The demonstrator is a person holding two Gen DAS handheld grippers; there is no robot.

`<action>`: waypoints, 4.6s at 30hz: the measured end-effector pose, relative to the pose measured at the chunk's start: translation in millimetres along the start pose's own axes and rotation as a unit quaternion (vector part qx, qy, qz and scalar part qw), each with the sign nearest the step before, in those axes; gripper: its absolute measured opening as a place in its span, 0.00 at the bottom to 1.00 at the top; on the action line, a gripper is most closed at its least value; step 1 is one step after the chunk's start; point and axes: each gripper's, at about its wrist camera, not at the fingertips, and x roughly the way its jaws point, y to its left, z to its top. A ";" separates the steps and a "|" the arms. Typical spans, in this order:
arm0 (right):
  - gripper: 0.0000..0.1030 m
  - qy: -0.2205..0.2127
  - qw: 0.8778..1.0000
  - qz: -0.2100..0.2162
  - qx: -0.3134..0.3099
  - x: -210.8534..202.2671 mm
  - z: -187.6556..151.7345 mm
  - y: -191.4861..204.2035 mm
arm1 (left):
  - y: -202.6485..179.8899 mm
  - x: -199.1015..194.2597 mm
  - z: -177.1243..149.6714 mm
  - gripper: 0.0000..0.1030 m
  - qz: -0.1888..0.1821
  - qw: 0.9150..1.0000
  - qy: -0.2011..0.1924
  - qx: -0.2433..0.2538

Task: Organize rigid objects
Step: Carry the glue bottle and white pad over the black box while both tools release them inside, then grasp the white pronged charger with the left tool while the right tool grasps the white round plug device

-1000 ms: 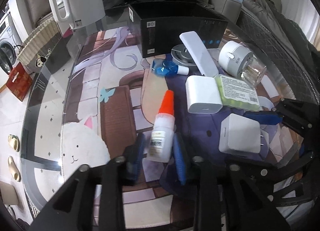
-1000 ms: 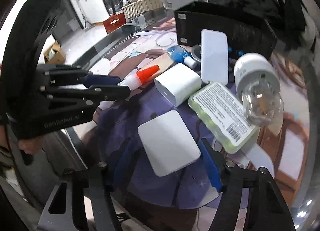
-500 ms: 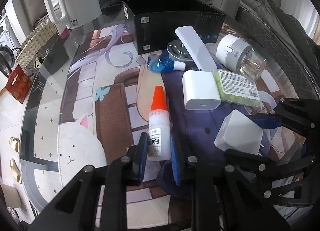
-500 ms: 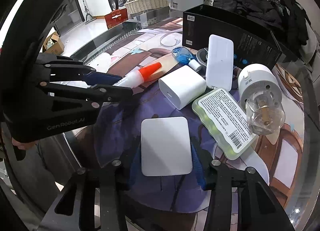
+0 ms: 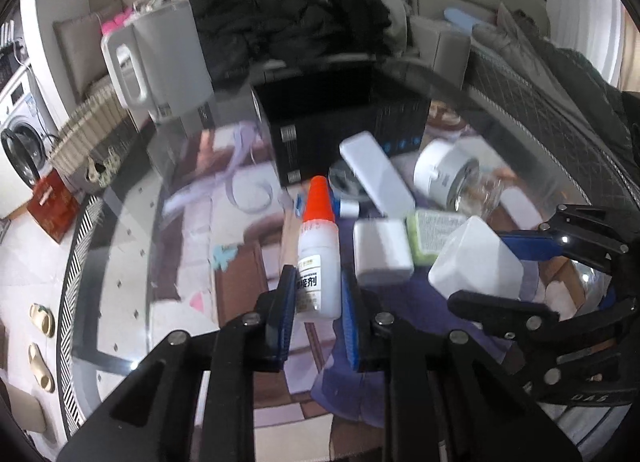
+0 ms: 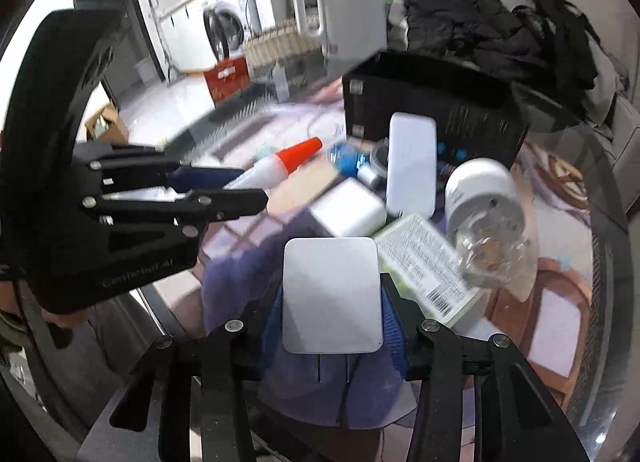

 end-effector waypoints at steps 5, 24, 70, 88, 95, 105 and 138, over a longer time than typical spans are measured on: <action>0.43 -0.063 0.998 -0.011 0.013 -26.3 9.4 -1.2 | 5.9 -20.3 14.5 0.18 0.014 0.998 -0.053 -0.008; 0.43 -0.288 0.951 -0.105 0.034 -122.8 87.1 -16.6 | 21.3 -72.2 94.9 0.18 0.021 0.968 -0.248 -0.010; 0.44 -0.035 0.983 -0.064 0.166 90.2 178.8 -143.4 | 33.4 121.7 159.5 0.19 -0.058 0.995 0.011 -0.083; 0.50 -0.059 0.983 -0.069 0.157 63.5 179.0 -136.9 | 47.8 87.7 157.2 0.47 -0.056 0.994 -0.027 -0.095; 0.50 -0.079 0.985 -0.070 0.138 26.3 175.2 -127.6 | 40.1 61.1 149.4 0.47 -0.061 0.995 -0.031 -0.078; 0.50 -0.054 0.990 -0.073 0.105 -4.6 139.3 -113.7 | 14.9 46.1 111.4 0.48 -0.076 0.997 0.001 -0.022; 0.46 0.065 0.993 -0.057 0.074 31.4 38.7 -91.9 | -32.3 90.5 28.3 0.48 -0.075 0.988 0.132 0.042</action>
